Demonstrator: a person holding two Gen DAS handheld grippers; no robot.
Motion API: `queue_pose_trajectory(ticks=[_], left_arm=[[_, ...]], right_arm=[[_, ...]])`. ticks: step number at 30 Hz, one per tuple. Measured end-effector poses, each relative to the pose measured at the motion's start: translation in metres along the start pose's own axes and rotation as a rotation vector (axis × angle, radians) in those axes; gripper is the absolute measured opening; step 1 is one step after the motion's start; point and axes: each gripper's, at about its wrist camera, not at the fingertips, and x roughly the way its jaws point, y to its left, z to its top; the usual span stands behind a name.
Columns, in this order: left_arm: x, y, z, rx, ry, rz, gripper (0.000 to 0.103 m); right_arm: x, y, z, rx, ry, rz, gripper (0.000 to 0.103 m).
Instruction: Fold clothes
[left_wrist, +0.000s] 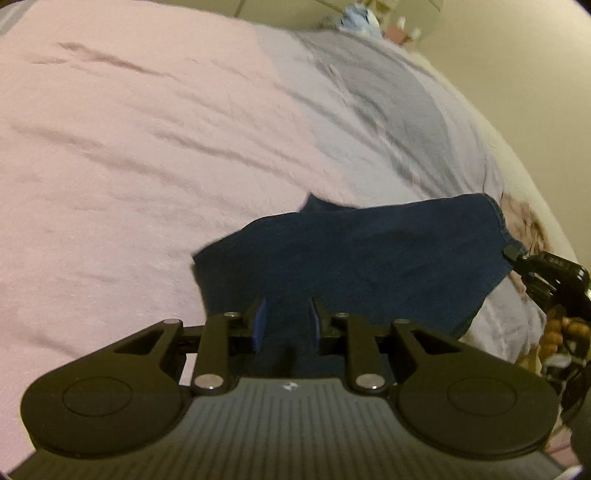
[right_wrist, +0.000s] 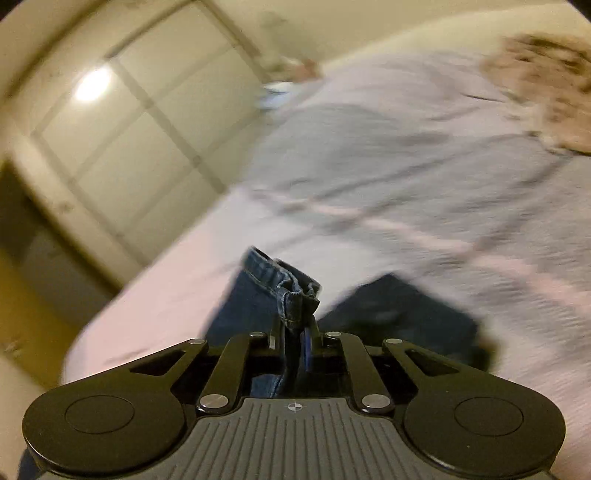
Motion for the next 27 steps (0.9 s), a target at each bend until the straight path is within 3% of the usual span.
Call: queue_pose_trajectory(ticks=[2,4,11,15,19,23,27], left_arm=[[0.02,-0.008,-0.004,0.002,0.042,-0.002,0.019],[0.033,-0.014,-0.009,0.006,0.078,0.007,0.019],[0.039,-0.019,-0.021,0.005,0.131,0.056,0.019],[0.045,-0.023,-0.021,0.013,0.139,0.059,0.015],[0.054,-0.028,-0.021,0.027,0.154,0.06,0.015],[0.054,-0.029,-0.017,0.037,0.166,0.063,0.015],[0.051,-0.031,-0.012,0.065,0.161,0.064,0.016]], right_arm=[[0.019,-0.034,0.005,0.068,0.065,-0.098,0.007],[0.03,-0.059,0.0,0.144,0.127,-0.127,0.007],[0.016,-0.053,0.006,0.125,0.037,-0.012,0.007],[0.023,-0.067,0.018,0.128,-0.013,-0.101,0.007],[0.044,-0.098,0.016,0.231,0.106,-0.137,0.008],[0.046,-0.096,0.025,0.224,0.136,-0.136,0.011],[0.032,-0.081,0.025,0.143,0.072,-0.168,0.021]])
